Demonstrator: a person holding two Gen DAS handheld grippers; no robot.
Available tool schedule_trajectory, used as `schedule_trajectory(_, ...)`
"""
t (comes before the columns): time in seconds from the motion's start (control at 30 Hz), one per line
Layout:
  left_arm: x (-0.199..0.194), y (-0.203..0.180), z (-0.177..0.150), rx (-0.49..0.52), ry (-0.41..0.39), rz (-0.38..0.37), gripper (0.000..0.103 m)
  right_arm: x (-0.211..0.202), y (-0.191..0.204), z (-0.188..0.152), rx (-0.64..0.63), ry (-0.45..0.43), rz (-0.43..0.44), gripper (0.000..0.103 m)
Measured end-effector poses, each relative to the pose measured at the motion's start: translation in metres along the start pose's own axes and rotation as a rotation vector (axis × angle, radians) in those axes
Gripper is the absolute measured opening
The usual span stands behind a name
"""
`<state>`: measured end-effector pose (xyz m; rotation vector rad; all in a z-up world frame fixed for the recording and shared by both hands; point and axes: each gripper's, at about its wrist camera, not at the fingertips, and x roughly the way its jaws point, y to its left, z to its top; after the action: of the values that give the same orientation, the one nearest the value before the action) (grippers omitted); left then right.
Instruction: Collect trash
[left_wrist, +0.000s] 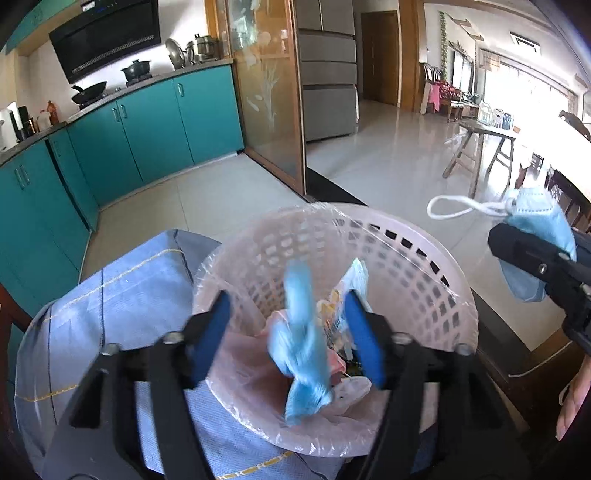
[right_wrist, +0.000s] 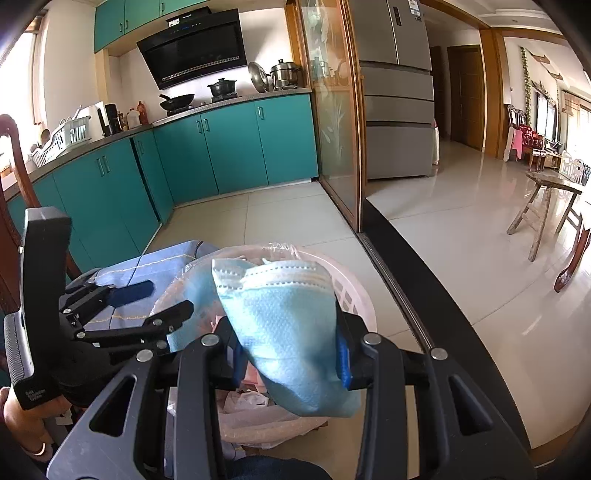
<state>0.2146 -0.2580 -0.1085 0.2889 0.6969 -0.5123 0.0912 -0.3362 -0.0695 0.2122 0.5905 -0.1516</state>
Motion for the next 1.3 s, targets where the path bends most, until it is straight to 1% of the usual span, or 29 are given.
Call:
schedule_trajectory(0.1, -0.007, 0.005, 0.001, -0.007, -0.006, 0.010, 0.072, 0.004, 0.000, -0.002, 0.003, 0.012, 0.020, 0.037)
schedule_trajectory(0.17, -0.017, 0.013, 0.001, -0.014, -0.025, 0.038, 0.076, 0.008, 0.004, 0.000, 0.000, 0.020, 0.034, 0.037)
schedule_trajectory(0.2, -0.021, 0.017, 0.001, -0.019, -0.031, 0.048, 0.076, 0.011, 0.007, 0.000, -0.003, 0.027, 0.048, 0.037)
schedule_trajectory(0.33, -0.052, 0.038, -0.007, -0.052, -0.067, 0.102, 0.080, 0.026, 0.027, 0.002, -0.028, 0.062, 0.080, 0.037)
schedule_trajectory(0.4, -0.066, 0.047, -0.012, -0.061, -0.087, 0.131, 0.082, 0.035, 0.038, 0.001, -0.040, 0.089, 0.090, 0.041)
schedule_trajectory(0.43, -0.079, 0.054, -0.018, -0.072, -0.103, 0.154, 0.084, 0.040, 0.043, 0.000, -0.046, 0.109, 0.090, 0.047)
schedule_trajectory(0.47, -0.087, 0.059, -0.022, -0.079, -0.111, 0.166, 0.085, 0.044, 0.047, 0.000, -0.049, 0.122, 0.085, 0.055)
schedule_trajectory(0.5, -0.094, 0.063, -0.025, -0.084, -0.118, 0.174, 0.086, 0.047, 0.052, -0.003, -0.051, 0.140, 0.075, 0.061)
schedule_trajectory(0.53, -0.105, 0.068, -0.030, -0.092, -0.128, 0.186, 0.088, 0.047, 0.056, -0.005, -0.051, 0.146, 0.069, 0.072)
schedule_trajectory(0.57, -0.116, 0.073, -0.035, -0.098, -0.137, 0.198, 0.090, 0.047, 0.059, -0.005, -0.049, 0.147, 0.069, 0.080)
schedule_trajectory(0.67, -0.141, 0.085, -0.048, -0.108, -0.168, 0.235, 0.095, 0.035, 0.069, -0.010, -0.058, 0.137, 0.073, 0.090)
schedule_trajectory(0.73, -0.154, 0.095, -0.056, -0.124, -0.180, 0.263, 0.097, 0.021, 0.079, -0.011, -0.084, 0.115, 0.054, 0.094)
schedule_trajectory(0.83, -0.174, 0.109, -0.065, -0.160, -0.196, 0.283, 0.099, -0.004, 0.094, -0.011, -0.117, 0.074, 0.020, 0.096)
schedule_trajectory(0.9, -0.195, 0.117, -0.074, -0.189, -0.214, 0.292, 0.099, -0.027, 0.106, -0.011, -0.145, 0.033, 0.024, 0.099)
schedule_trajectory(0.97, -0.213, 0.122, -0.082, -0.202, -0.231, 0.288, 0.100, -0.053, 0.120, -0.013, -0.173, -0.002, 0.046, 0.100)
schedule_trajectory(1.0, -0.221, 0.123, -0.086, -0.203, -0.242, 0.288, 0.100, -0.069, 0.129, -0.014, -0.191, -0.037, 0.059, 0.100)
schedule_trajectory(1.07, -0.240, 0.126, -0.097, -0.212, -0.262, 0.307, 0.100, -0.094, 0.143, -0.018, -0.218, -0.108, 0.045, 0.100)
schedule_trajectory(1.1, -0.245, 0.126, -0.101, -0.216, -0.263, 0.316, 0.100, -0.108, 0.151, -0.020, -0.235, -0.150, 0.020, 0.100)
schedule_trajectory(1.2, -0.269, 0.128, -0.115, -0.232, -0.276, 0.342, 0.100, -0.133, 0.165, -0.026, -0.267, -0.234, -0.042, 0.100)
schedule_trajectory(1.3, -0.282, 0.127, -0.125, -0.230, -0.284, 0.371, 0.100, -0.155, 0.170, -0.033, -0.270, -0.291, -0.065, 0.100)
